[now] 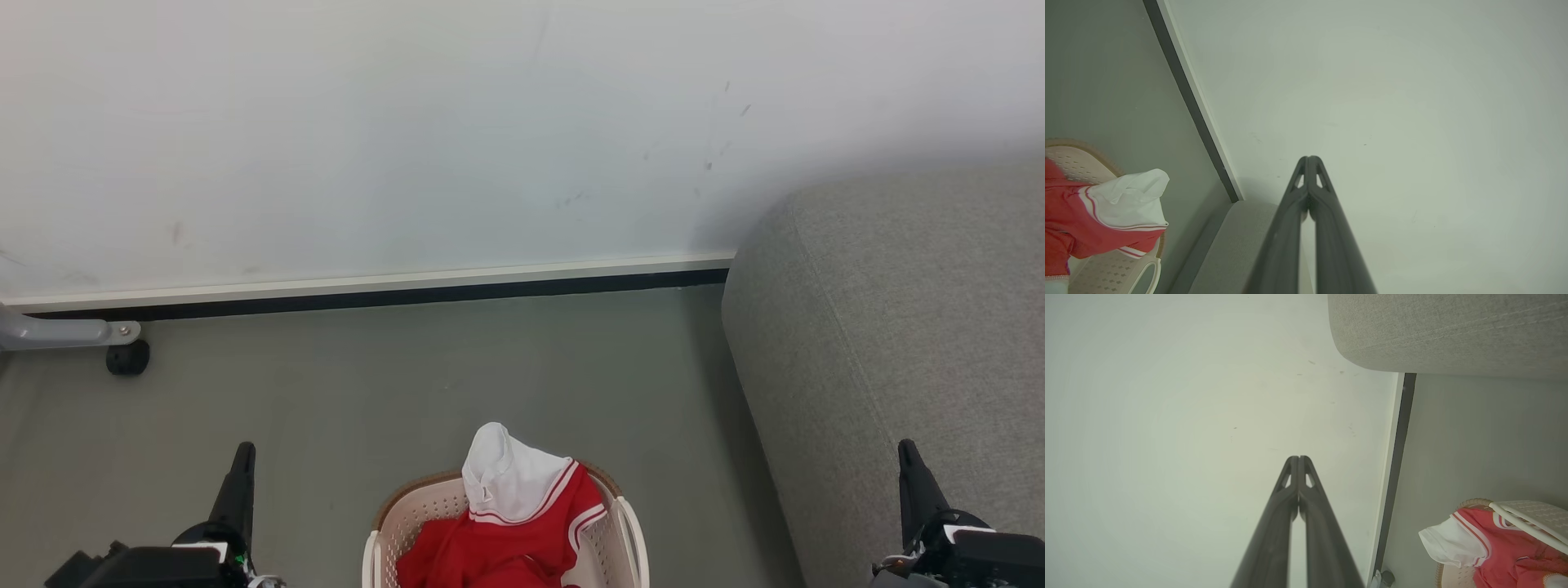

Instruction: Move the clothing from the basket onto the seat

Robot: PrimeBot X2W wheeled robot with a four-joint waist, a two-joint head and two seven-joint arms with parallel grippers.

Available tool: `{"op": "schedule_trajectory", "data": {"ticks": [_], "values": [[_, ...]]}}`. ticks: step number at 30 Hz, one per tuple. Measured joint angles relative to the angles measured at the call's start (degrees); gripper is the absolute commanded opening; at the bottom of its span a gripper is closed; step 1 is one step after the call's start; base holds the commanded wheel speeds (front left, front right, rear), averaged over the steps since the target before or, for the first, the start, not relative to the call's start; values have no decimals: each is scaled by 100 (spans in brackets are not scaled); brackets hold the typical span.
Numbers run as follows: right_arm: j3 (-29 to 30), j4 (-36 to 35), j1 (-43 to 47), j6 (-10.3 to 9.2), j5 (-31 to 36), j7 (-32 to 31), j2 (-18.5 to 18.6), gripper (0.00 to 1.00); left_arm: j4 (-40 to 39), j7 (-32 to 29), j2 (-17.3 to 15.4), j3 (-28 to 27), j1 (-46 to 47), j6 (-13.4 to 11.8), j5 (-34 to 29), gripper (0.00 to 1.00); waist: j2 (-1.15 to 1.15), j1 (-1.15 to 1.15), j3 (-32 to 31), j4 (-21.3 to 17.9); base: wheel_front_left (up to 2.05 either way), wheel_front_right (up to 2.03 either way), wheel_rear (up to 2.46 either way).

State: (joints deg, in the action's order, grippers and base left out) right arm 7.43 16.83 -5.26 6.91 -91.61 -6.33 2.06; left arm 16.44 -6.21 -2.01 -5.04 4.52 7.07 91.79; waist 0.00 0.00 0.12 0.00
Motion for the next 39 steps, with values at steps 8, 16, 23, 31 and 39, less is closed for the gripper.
{"op": "schedule_trajectory", "data": {"ticks": [8, 16, 23, 31, 39], "values": [[0, 0, 0, 0, 0, 0, 0, 0, 0, 0, 0, 0, 0, 1, 0, 0, 0, 0, 0, 0, 0, 0, 0], [0, 0, 0, 0, 0, 0, 0, 0, 0, 0, 0, 0, 0, 1, 0, 0, 0, 0, 0, 0, 0, 0, 0], [0, 0, 0, 0, 0, 0, 0, 0, 0, 0, 0, 0, 0, 0, 0, 0, 0, 0, 0, 0, 0, 0, 0], [0, 0, 0, 0, 0, 0, 0, 0, 0, 0, 0, 0, 0, 0, 0, 0, 0, 0, 0, 0, 0, 0, 0], [0, 0, 0, 0, 0, 0, 0, 0, 0, 0, 0, 0, 0, 0, 0, 0, 0, 0, 0, 0, 0, 0, 0]]}}
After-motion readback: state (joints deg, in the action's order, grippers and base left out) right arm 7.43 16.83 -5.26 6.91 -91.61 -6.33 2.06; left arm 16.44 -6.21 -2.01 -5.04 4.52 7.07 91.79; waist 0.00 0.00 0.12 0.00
